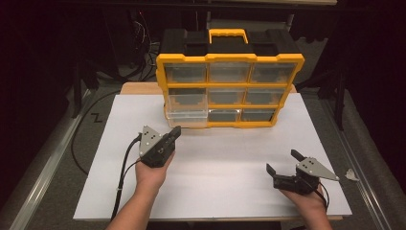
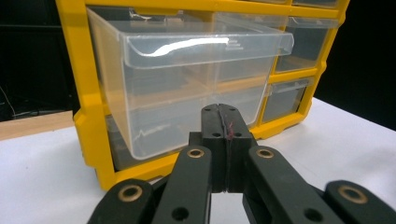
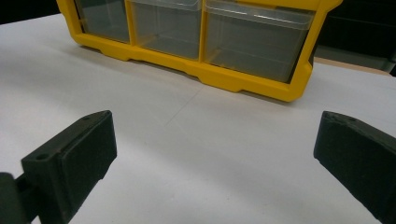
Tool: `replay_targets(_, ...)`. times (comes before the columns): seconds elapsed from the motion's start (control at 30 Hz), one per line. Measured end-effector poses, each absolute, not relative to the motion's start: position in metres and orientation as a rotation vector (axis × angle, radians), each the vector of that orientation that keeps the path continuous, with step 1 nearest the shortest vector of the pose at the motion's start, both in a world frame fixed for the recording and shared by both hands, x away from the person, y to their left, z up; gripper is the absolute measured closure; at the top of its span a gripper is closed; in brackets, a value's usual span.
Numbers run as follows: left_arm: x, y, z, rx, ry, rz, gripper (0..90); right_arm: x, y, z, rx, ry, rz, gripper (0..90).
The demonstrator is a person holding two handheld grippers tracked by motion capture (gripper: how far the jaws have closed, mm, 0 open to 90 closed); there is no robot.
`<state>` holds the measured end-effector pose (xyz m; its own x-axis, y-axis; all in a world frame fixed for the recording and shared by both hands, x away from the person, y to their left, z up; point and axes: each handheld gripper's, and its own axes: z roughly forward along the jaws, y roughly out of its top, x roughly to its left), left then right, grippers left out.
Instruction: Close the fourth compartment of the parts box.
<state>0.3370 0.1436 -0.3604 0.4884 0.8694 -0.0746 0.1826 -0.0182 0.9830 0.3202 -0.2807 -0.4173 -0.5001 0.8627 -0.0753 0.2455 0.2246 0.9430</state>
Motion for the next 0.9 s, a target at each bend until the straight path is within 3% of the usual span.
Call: replay_targets(0.9,0.358,0.125,-0.352,1.494,0.958,0.697,89.5,0.321,-0.279,-0.417,1.022,1.874,1.289,0.7)
